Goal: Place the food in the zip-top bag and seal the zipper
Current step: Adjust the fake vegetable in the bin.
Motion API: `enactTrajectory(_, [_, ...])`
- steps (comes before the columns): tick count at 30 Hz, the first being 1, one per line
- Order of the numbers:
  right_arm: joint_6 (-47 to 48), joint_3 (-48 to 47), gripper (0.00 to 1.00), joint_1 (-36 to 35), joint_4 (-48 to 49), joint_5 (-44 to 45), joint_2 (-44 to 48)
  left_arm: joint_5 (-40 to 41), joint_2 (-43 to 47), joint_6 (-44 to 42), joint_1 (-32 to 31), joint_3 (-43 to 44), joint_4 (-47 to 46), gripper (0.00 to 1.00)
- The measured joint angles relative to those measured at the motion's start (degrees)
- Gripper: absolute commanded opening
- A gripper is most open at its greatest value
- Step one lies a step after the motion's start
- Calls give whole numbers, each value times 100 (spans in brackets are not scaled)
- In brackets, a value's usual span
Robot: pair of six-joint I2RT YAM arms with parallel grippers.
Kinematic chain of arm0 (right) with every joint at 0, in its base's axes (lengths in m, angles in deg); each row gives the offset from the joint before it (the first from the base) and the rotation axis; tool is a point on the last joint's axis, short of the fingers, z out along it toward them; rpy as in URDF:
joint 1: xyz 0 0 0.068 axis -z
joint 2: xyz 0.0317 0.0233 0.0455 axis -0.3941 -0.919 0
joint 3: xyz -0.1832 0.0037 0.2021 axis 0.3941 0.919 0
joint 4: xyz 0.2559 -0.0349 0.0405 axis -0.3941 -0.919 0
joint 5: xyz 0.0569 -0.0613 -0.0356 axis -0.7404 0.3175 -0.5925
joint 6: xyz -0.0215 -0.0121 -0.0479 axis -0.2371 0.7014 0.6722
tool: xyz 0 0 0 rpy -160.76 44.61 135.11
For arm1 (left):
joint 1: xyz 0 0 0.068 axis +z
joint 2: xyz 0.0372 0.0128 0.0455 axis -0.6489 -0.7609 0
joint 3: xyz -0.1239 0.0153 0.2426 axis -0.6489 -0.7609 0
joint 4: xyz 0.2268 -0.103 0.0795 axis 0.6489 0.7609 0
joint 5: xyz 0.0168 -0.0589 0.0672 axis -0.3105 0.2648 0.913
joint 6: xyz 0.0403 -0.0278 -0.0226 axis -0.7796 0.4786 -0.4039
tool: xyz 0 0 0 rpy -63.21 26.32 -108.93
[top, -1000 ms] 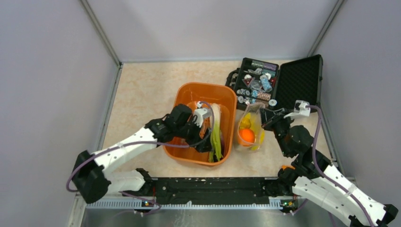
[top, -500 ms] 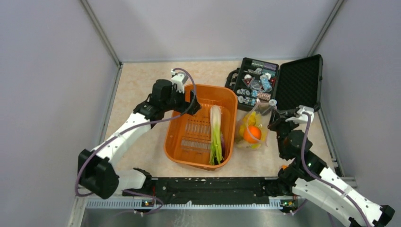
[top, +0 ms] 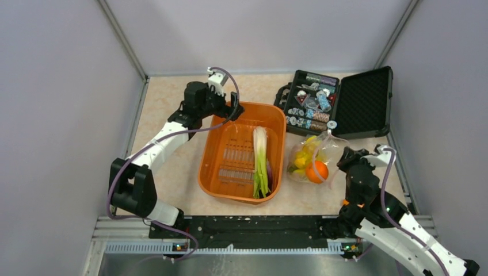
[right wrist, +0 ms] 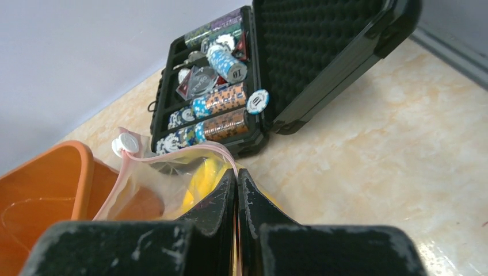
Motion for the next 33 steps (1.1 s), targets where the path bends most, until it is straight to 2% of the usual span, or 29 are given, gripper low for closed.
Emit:
enactTrajectory(3, [48,-245,0,0,-262,221,0,-479,0,-179,-2,380,339,89])
enactTrajectory(7, [782,-282,0,0,9,339,-17,-1261,-22,-321,-90,870,852,88])
enactTrajectory(11, [1685,-284,0,0,555,280,-175,-1663,-37,-396,-341,933,1370,88])
enactTrajectory(16, [2527,-479,0,0,817,-492,-306,-1803,-55,-79,-592,693,1467,82])
enactTrajectory(17, [2610,-564,0,0,800,-748,-306,-1853,-70,22,-649,654,1473,78])
enactTrajectory(20, [2715,-765,0,0,763,-1327,-339,-1910,-319,221,-986,852,1851,80])
enactTrajectory(22, [2697,-1001,0,0,621,-1604,-505,-1871,-750,249,-1414,1384,2426,80])
enactTrajectory(25, [2618,-1342,0,0,472,-1853,-820,-1692,-1054,376,-1952,1593,2811,70])
enactTrajectory(29, [2308,-1486,0,0,330,-2009,-992,-1582,-1130,831,-2304,1154,2949,67])
enactTrajectory(33, [2011,-1276,0,0,450,-2135,-811,-1405,-1121,1276,-2273,483,2883,72])
